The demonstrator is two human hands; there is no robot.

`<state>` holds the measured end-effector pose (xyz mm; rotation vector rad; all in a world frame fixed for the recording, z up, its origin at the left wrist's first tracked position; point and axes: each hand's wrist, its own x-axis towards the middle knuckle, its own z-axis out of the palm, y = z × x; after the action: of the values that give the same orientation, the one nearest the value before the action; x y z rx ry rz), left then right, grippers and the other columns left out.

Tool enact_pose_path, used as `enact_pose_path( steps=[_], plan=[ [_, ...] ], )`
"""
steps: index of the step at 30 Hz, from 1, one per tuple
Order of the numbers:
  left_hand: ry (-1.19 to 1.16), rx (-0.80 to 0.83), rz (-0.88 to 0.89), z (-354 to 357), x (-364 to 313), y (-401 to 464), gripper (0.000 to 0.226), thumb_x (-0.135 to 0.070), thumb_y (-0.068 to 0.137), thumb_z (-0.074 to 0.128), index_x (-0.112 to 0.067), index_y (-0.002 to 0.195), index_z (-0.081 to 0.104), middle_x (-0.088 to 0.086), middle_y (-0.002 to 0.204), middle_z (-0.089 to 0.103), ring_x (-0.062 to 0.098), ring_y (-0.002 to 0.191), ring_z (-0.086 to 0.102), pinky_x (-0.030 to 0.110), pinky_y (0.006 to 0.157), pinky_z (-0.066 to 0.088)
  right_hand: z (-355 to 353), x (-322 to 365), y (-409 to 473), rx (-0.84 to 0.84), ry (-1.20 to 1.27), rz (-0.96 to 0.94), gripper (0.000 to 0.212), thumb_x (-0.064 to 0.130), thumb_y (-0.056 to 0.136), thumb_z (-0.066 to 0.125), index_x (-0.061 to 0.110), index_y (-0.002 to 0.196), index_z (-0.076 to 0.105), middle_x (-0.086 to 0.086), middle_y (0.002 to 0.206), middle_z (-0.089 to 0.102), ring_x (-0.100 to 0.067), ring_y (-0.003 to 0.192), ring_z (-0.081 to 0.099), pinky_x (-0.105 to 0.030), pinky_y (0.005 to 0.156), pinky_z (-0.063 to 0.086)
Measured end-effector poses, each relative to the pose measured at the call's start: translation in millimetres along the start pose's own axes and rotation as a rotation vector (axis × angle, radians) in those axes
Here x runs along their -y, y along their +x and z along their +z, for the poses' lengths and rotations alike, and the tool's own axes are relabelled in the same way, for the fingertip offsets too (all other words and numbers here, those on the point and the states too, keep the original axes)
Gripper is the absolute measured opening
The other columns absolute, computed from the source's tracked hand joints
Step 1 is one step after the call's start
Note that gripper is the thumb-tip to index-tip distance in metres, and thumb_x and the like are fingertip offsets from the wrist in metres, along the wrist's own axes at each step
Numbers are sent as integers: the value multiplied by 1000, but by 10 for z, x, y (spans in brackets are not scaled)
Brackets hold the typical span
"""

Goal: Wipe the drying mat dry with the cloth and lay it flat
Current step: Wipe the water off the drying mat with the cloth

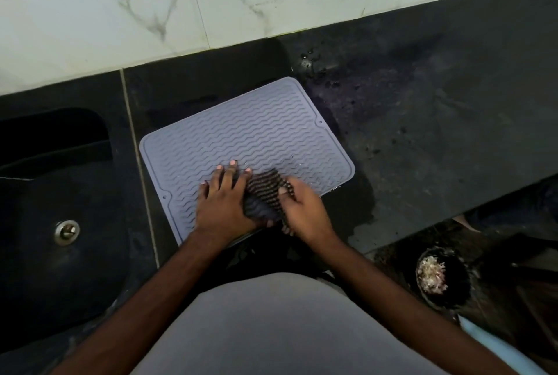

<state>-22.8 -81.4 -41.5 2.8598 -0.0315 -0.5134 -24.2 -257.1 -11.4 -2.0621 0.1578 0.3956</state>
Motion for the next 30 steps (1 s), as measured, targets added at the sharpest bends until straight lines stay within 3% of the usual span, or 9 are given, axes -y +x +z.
enact_pose_path(
  steps=[5, 8, 10, 14, 18, 21, 24, 26, 30],
  plan=[
    [-18, 13, 36, 15, 28, -6, 130, -97, 56, 55, -34, 160, 7, 2, 169, -5, 30, 155, -3, 60, 122, 6, -496, 173, 73, -186, 899, 163, 23, 21, 105, 51, 7, 115, 67, -15, 114, 74, -32, 107, 70, -51, 91, 58],
    [5, 43, 32, -29, -2, 3, 130, -95, 58, 57, -34, 160, 5, 3, 169, -6, 31, 155, -5, 61, 122, 5, -652, 149, 294, -169, 1001, 177, 24, 14, 101, 57, 2, 121, 64, -18, 114, 73, -34, 106, 71, -46, 82, 61],
    [29, 69, 25, -57, -19, 16, 131, -94, 58, 58, -33, 161, 3, 4, 169, -8, 32, 154, -6, 62, 121, 5, -679, 41, 441, -190, 775, 205, 20, 7, 97, 62, 0, 116, 66, -14, 105, 75, -37, 104, 71, -44, 82, 62],
    [42, 112, 16, -63, -17, 26, 132, -94, 60, 58, -33, 160, -4, 4, 168, -14, 33, 154, -11, 62, 122, 3, -858, -269, 631, -391, -282, 89, 18, 16, 95, 62, 5, 109, 65, -15, 103, 72, -35, 99, 68, -39, 86, 53],
    [32, 119, 16, -48, -17, 31, 131, -92, 62, 58, -33, 160, -5, 3, 168, -16, 32, 154, -13, 61, 121, -1, -888, -298, 675, -442, -768, -95, 30, 24, 97, 52, 10, 123, 58, -14, 111, 62, -36, 100, 60, -45, 79, 50],
    [32, 121, 14, -43, -15, 42, 132, -93, 61, 57, -33, 160, -5, 4, 167, -17, 32, 154, -14, 61, 121, -1, -618, -313, 621, -314, -875, -82, 59, 53, 101, 41, 13, 144, 46, -17, 131, 53, -37, 116, 53, -49, 91, 46],
    [20, 110, 11, -27, -9, 44, 132, -94, 60, 57, -32, 160, -3, 5, 168, -15, 33, 154, -12, 62, 121, 1, -238, -501, 452, -254, -948, -90, 85, 72, 96, 27, 14, 159, 21, -19, 163, 23, -37, 148, 24, -57, 117, 19],
    [22, 112, 9, -21, -14, 37, 132, -94, 59, 56, -32, 160, -2, 6, 168, -14, 33, 154, -12, 62, 121, 0, -138, -601, 431, -287, -898, -110, 84, 70, 97, 30, 18, 161, 15, -14, 167, 12, -33, 153, 13, -56, 120, 9],
    [36, 124, 17, -35, -16, 40, 132, -94, 60, 56, -32, 160, -5, 5, 167, -17, 33, 154, -14, 61, 121, -1, -270, -624, 576, -322, -831, -144, 63, 52, 102, 42, 26, 158, 29, -7, 165, 27, -32, 145, 33, -55, 114, 27]
  ],
)
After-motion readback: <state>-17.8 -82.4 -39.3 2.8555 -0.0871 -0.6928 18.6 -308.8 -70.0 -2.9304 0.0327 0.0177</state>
